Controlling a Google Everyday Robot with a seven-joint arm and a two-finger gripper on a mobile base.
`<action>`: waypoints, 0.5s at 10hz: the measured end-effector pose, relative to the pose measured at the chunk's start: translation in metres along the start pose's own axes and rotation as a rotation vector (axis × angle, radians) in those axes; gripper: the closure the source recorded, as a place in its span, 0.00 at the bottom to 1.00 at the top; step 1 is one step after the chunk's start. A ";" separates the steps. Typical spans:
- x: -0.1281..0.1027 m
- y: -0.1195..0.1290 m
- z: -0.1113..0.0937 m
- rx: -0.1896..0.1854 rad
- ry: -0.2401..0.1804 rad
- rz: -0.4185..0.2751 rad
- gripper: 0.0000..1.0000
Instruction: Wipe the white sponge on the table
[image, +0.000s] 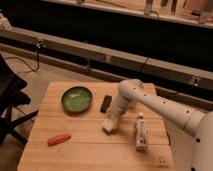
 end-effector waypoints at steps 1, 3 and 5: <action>0.004 -0.001 -0.002 -0.001 0.003 0.006 0.94; 0.006 -0.004 -0.004 -0.003 0.007 0.003 0.94; 0.007 -0.009 -0.005 -0.003 0.009 0.005 0.94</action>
